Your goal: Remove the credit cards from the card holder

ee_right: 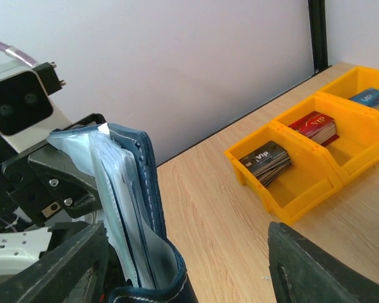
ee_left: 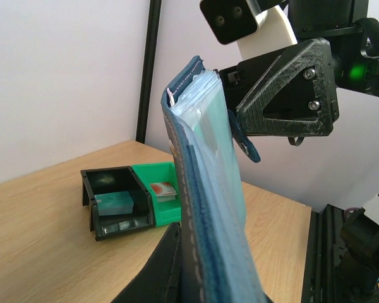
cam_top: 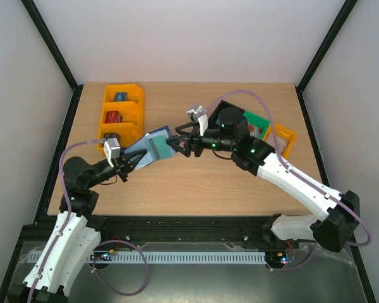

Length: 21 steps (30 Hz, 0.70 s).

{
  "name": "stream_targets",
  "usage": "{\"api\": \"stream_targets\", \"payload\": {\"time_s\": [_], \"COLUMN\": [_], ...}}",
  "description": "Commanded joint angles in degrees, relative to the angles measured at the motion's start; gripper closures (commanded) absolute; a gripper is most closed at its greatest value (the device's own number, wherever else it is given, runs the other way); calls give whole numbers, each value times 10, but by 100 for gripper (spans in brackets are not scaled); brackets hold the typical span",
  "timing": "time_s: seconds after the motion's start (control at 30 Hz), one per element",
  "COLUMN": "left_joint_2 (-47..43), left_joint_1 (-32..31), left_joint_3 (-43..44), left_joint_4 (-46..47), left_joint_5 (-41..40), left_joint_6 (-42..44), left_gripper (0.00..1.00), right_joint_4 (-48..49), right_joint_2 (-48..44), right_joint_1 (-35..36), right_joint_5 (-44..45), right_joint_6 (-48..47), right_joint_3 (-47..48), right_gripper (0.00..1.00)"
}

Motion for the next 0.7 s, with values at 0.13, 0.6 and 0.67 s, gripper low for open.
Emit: {"api": "stream_targets", "payload": {"time_s": [0.13, 0.6, 0.67], "left_joint_2": [-4, -7, -6], "left_joint_1": [-3, -4, -5], "left_joint_3": [13, 16, 17], "left_joint_4": [35, 27, 27], "left_joint_5": [6, 12, 12], "left_joint_6": [12, 37, 36], "left_gripper": [98, 98, 98], "right_joint_4": [21, 0, 6], "right_joint_2": [0, 8, 13], "right_joint_1": [19, 34, 43], "right_joint_5": [86, 114, 101], "right_joint_6": [-4, -16, -15], "right_joint_3": [-6, -4, -1], "right_gripper": [41, 35, 33]}}
